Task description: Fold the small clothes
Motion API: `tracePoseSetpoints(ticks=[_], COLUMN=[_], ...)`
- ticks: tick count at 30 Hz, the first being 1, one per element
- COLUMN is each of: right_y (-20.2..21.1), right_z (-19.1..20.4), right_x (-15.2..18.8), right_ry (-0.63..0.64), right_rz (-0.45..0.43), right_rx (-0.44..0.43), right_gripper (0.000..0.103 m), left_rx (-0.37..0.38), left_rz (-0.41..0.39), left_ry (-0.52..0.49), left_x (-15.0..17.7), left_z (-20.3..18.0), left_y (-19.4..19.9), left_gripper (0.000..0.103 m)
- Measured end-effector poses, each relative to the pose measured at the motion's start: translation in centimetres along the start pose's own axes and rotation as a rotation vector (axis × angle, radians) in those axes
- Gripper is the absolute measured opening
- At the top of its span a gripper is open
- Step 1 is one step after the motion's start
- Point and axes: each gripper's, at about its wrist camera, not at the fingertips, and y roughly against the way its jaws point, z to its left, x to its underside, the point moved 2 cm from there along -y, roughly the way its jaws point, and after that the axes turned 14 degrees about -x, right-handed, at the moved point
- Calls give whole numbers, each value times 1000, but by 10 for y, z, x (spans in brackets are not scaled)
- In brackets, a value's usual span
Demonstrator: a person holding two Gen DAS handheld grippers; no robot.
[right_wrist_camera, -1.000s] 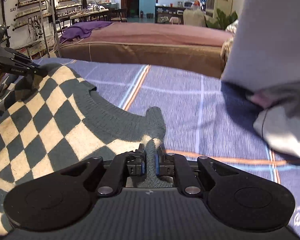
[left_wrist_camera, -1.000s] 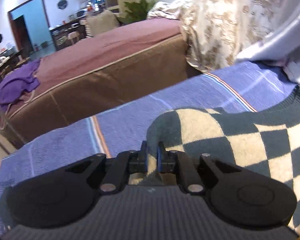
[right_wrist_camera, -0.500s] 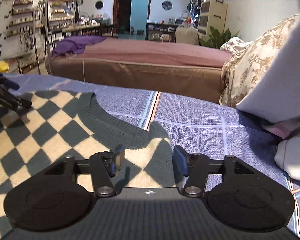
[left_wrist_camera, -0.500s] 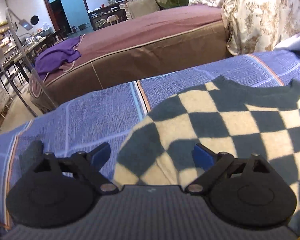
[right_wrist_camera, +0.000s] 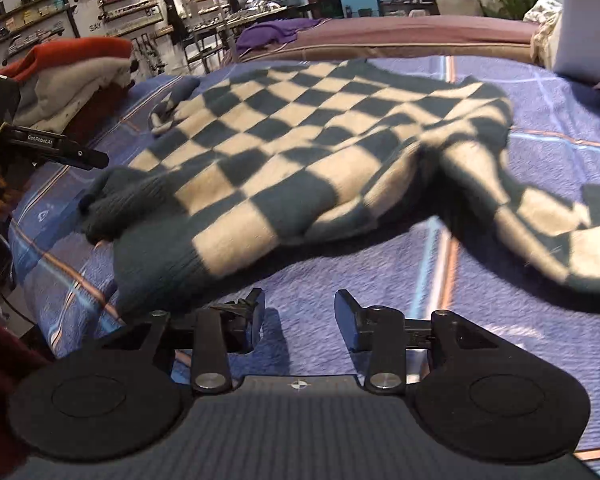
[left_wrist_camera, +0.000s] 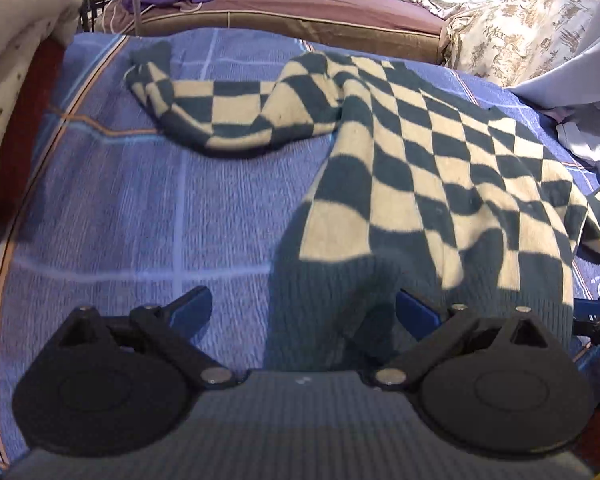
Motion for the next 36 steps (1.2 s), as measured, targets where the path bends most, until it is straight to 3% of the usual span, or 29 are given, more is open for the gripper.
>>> tracePoseSetpoints(ticks=[3,5,6,7,8,11,16,17,18,19,21,23,25,28,32,36], right_y=[-18,-26,-30,-36,-40,-46,-51,-54,-57,-61,-63,-54,-36,-2,81,168], right_z=[9,9,10,8,9,19,24,20,17,13,12,19,28,27,18,19], right_x=[-8,-16,-19,-22,-20,-17,-15,-17,-18,-18,-16,-16,-15,-11,-6,-19], right_ry=[14,-36,-67,-96,-130,-136,-219,-260,-301,-344,-367,-313,-230,-230,-317,-267], right_rz=[-27,-53,-57,-52,-52,-66,-115,-134,-147,-130,-122,-120,-117,-97,-114,-188], right_rx=[-2,-49,-87,-118,-130,-115,-141,-157,-178,-210,-187,-165,-141,-144,-158,-61], right_gripper=[75,84,86,87,88,98,100,90,73,4,6,5,5,4,3,0], left_rx=[30,-8,-5,32,78,192,211,192,171,156,116,66,33,17,87,70], left_rz=[16,-9,-41,-43,-32,-65,-213,-216,-210,-202,-206,-219,-222,-199,-157,-160], left_ry=[24,38,47,57,79,172,185,194,204,217,237,222,192,163,257,227], left_x=[20,25,27,25,22,6,-29,-34,-37,-40,-42,-41,-37,-29,-20,-11], left_z=[-7,-17,-22,-27,-31,-36,-37,-36,-35,-34,-28,-24,-22,-21,-9,-8], left_y=[-11,-18,-16,-15,-15,-1,36,37,37,36,34,33,30,27,33,49], left_gripper=[91,72,60,33,14,12,12,12,12,12,12,12,12,12,12,12])
